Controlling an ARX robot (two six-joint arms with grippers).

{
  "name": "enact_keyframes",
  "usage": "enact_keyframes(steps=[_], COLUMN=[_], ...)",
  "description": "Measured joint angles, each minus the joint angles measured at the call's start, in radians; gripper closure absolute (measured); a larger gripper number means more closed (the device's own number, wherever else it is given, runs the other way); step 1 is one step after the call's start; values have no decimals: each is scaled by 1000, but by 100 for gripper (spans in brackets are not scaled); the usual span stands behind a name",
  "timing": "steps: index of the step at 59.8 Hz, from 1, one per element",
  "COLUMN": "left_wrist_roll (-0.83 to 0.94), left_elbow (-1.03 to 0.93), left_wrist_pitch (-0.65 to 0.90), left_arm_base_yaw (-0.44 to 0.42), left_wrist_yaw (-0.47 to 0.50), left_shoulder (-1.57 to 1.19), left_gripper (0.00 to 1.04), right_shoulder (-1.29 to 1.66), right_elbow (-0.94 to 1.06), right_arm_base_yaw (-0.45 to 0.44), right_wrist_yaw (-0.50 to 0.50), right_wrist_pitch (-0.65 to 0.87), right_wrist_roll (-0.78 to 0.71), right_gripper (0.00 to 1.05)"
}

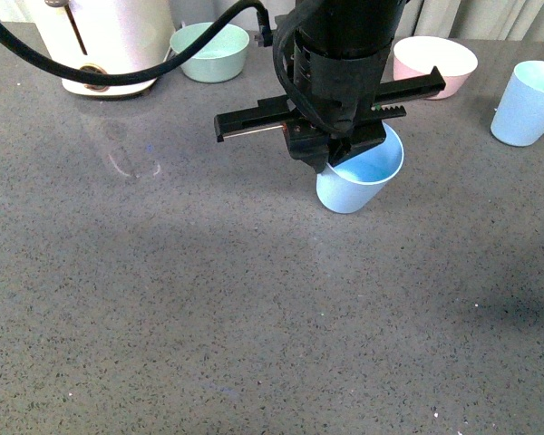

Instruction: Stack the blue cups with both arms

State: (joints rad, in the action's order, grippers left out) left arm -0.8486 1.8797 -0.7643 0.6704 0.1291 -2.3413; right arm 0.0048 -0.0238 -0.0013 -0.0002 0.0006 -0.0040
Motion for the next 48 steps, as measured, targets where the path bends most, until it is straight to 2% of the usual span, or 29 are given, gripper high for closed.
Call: enact_keyframes(steps=[8,11,25,43,48], left_wrist_roll=[-3,-6,-7,-6,-6], left_elbow=[-32,-40,-68,-74,-74], left_wrist_pitch=[19,22,56,78,78], left_arm_base_yaw=[3,5,11,13,17], left_wrist_yaw=[-1,-2,-6,3,6], left_shoulder=[13,18,39,79,90], left_gripper=[103,99,49,8,10], right_shoulder=[0,0,0,0,0], right_elbow=[0,0,0,0,0], right_arm_base_yaw=[0,0,0,0,0], right_wrist_yaw=[0,0,0,0,0], right_wrist_pitch=[0,0,0,0,0], right_wrist_roll=[0,0,0,0,0], right_gripper=[9,9,9,9,9])
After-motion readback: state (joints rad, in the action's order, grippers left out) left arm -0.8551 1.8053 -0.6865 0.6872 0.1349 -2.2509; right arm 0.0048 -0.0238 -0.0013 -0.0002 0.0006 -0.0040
